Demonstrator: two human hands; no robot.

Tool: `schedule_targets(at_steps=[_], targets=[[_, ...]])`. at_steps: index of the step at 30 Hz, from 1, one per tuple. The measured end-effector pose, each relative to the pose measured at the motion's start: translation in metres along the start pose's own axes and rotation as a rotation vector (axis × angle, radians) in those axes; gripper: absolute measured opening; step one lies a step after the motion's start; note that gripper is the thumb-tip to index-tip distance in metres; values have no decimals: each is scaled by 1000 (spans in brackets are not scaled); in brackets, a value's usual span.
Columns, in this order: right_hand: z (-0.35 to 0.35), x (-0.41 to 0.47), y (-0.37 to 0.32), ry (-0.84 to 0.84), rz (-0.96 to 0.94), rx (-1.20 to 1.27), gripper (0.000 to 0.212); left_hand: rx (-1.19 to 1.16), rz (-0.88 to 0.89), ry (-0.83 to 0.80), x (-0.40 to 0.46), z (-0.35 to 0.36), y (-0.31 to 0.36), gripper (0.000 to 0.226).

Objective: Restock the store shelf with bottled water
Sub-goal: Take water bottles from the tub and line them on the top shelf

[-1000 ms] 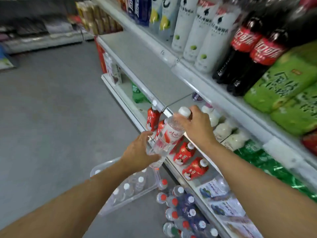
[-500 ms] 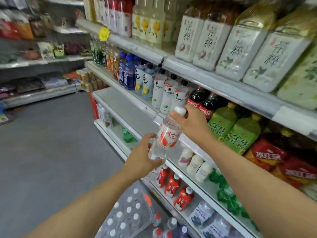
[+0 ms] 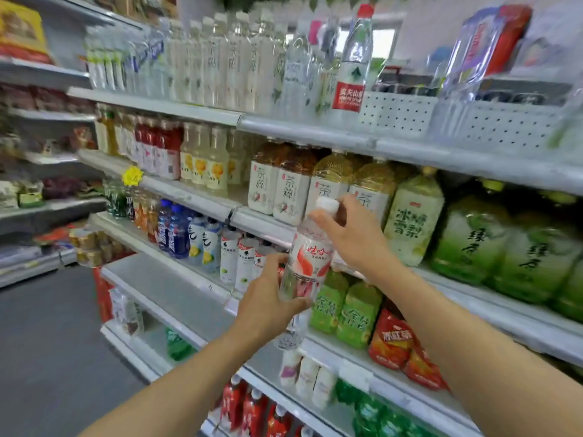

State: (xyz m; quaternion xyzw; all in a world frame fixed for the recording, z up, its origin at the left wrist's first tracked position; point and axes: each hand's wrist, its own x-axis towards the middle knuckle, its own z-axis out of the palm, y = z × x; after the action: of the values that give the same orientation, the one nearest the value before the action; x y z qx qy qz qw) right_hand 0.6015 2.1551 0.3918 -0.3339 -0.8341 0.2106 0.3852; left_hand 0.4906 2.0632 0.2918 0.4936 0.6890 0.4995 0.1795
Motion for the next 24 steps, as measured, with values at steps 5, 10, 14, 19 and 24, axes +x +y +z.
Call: schedule_targets(at_steps=[5,10,14,19,24], targets=[[-69,-11,-3,51,64,37,37,-73,98,-58,17,22,54,62],[-147,-27,9,216,149,-113,53,-102,184,-135,31,50,111,66],[-201,-44,24,300,234,-226,52,-184,264,-218,33,73,156,66],[-259,-62,47,347,331,-378,56,-226,323,-292,40,106,209,59],[-301,-58,70,372,360,-489,58,-223,387,-294,56,132,268,61]])
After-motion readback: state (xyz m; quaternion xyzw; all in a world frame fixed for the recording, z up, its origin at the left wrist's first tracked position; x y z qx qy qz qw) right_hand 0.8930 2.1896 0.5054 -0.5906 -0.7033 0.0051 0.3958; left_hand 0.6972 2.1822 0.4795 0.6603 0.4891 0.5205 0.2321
